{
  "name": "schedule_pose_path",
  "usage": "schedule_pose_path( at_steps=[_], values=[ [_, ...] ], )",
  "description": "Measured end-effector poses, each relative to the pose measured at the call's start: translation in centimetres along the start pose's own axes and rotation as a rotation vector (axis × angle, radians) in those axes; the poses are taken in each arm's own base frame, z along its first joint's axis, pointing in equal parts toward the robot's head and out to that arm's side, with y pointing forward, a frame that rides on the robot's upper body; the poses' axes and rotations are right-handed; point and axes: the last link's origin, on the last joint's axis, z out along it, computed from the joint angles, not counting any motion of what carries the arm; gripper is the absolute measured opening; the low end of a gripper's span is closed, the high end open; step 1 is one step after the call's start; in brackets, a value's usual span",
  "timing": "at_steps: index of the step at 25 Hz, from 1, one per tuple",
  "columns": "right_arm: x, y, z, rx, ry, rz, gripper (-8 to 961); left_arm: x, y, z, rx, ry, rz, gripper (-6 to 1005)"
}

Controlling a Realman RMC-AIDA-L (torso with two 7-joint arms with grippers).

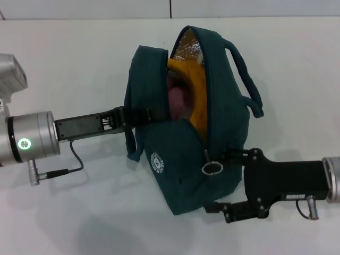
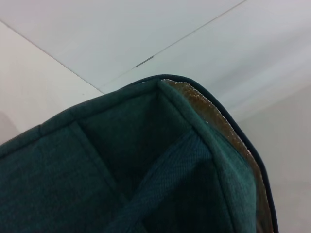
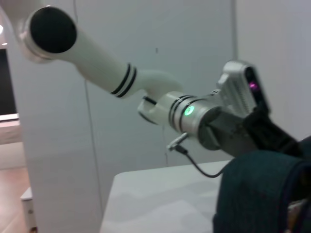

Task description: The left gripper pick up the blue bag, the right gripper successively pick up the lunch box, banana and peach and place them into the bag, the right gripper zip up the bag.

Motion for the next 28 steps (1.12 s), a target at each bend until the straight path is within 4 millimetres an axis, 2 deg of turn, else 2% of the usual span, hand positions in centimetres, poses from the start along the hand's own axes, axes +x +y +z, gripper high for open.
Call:
schedule_pose_path(
  at_steps=[15,25,28],
  values=[
    [0.37,-0.36,-0.21,0.033,0.017,0.005,837,0.1,0.06,0.11,-0.002,-0.002,0.003,47],
    [0.45,-0.28,-0.39,0.042,0.013,0.009,387,-0.03,0.05,0.03,-0.003,-0.003,-0.001,48],
    [0.41,-0.28,-0.38,0.046,0.009,0.008,388,-0.08,0.06,0.07,-0.005,-0.004,-0.003,48]
  ],
)
